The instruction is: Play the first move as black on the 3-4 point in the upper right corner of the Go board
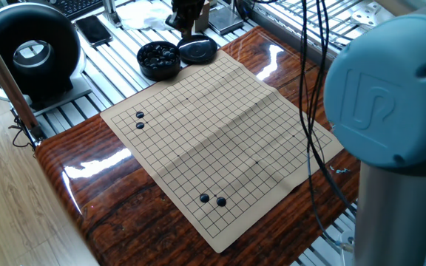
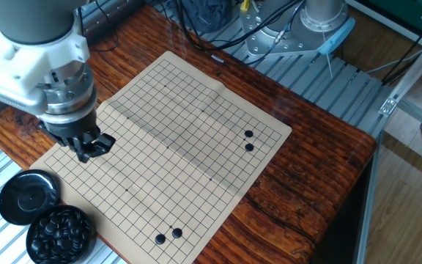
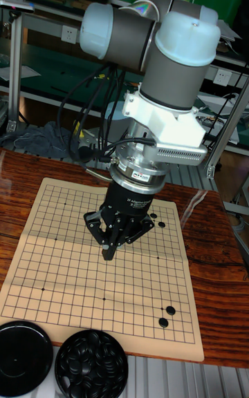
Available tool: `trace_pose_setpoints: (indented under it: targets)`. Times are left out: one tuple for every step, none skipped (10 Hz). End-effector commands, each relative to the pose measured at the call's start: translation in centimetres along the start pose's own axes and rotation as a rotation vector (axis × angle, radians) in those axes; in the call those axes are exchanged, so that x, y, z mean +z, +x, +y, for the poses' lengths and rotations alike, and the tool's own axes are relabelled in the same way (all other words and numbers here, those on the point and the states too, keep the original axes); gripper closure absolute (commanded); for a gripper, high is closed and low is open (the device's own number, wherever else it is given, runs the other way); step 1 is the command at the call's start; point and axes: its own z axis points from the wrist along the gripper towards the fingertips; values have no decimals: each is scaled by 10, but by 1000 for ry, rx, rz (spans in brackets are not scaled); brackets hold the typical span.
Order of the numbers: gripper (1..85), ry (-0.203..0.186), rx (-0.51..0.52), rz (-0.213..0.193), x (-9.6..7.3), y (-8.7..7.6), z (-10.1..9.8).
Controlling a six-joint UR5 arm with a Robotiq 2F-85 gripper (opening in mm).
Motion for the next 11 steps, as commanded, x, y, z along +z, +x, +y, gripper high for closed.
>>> trace_pose_setpoints:
  targets:
    - [843, -23, 12, 1, 0, -2, 5]
    - [840, -42, 18, -11, 0, -5, 10]
    - [833, -57, 37, -24, -1, -9, 14]
    - [830, -52, 30, -19, 1, -4, 16]
    - [830, -52, 10, 1, 2, 1, 24]
    - [827, -43, -82, -16, 4, -6, 23]
    - [817, -20, -186, -33, 8, -18, 16]
    - [797, 21, -287, -59, 14, -33, 7]
    - [777, 24, -351, -89, 19, -47, 10]
    - [767, 36, -415, -102, 21, -55, 10]
    - [767, 66, -493, -106, 20, -60, 5]
